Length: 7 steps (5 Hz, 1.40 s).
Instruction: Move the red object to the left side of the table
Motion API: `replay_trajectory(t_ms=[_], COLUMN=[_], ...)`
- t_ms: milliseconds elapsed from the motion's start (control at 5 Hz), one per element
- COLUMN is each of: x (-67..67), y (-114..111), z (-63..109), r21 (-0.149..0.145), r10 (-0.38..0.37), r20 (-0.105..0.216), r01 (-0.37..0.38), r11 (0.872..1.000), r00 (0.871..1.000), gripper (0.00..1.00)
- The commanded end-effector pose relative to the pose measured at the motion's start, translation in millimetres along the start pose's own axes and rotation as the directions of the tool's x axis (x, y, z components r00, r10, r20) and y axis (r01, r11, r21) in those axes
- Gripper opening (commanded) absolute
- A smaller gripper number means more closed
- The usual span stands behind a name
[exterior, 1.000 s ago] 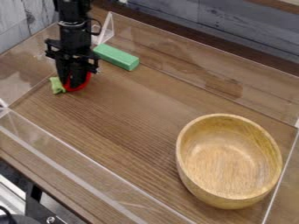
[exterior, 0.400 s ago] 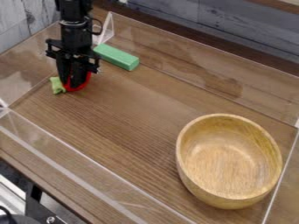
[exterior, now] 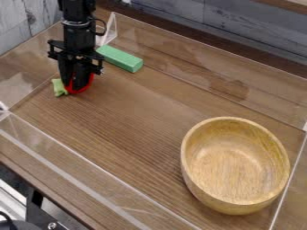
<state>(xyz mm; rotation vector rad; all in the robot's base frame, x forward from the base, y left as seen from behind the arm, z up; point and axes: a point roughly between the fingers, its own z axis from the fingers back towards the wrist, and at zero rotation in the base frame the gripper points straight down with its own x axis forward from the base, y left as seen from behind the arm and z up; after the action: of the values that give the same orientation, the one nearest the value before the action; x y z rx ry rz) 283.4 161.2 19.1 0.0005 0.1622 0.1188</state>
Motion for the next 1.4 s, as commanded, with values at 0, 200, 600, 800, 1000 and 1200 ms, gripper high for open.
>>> replay_trajectory(t_ms=[0, 200, 600, 800, 1000, 1200], x=[3.5, 4.0, 5.1, 5.6, 6.2, 6.5], y=[-15, -17, -21, -23, -25, -27], z=[-2.1, -1.3, -0.9, -0.2, -0.3, 0.1], r21=[-0.012, -0.016, -0.023, -0.026, -0.029, -0.032], r10=[-0.028, -0.028, -0.029, -0.030, -0.030, -0.030], r20=[-0.010, -0.014, -0.024, -0.029, -0.033, -0.037], r01=[0.027, 0.028, 0.029, 0.029, 0.029, 0.029], r11=[1.000, 0.999, 0.999, 0.999, 0.999, 0.999], r00=[1.000, 0.999, 0.999, 0.999, 0.999, 0.999], gripper=[0.00, 0.00, 0.00, 0.00, 0.00, 0.00])
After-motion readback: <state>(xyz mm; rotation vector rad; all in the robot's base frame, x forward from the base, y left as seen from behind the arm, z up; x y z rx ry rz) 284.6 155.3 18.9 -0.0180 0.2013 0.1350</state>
